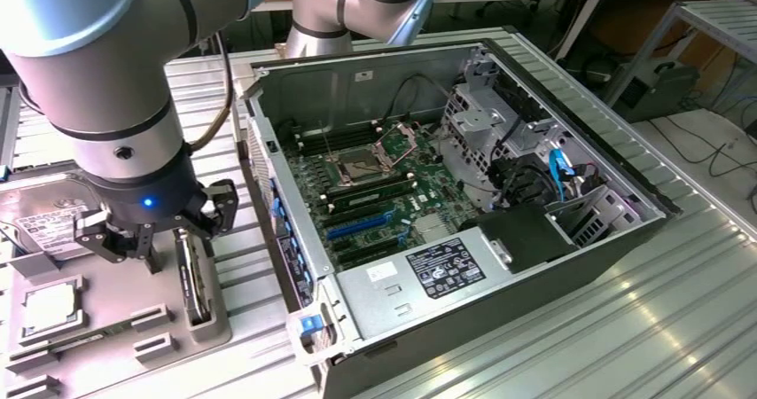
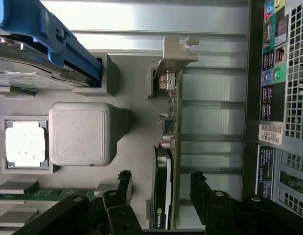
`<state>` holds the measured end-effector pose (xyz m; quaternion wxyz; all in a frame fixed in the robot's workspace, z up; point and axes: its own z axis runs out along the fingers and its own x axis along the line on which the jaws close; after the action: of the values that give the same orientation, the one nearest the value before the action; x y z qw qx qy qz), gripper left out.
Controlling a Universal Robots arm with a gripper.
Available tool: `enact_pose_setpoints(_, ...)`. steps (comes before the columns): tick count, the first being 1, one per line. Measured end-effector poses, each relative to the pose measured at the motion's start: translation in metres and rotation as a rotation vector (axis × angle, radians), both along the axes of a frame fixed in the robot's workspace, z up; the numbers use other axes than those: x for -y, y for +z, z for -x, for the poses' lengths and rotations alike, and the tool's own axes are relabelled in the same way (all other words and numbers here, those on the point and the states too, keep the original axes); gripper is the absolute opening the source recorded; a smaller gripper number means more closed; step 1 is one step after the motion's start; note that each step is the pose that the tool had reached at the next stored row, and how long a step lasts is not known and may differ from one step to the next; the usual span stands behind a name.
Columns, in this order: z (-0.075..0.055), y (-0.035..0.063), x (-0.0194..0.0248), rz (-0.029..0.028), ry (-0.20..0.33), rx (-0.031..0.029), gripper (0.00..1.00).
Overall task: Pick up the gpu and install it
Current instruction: 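Pick up the gpu and move the gpu toward the slot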
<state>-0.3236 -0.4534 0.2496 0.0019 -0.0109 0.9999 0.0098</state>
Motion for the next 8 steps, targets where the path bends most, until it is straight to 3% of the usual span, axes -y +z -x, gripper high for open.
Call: enact_pose_setpoints(8,0.000,-0.0129,-0.0016,0.0010,0.000,-0.0047,0.60)
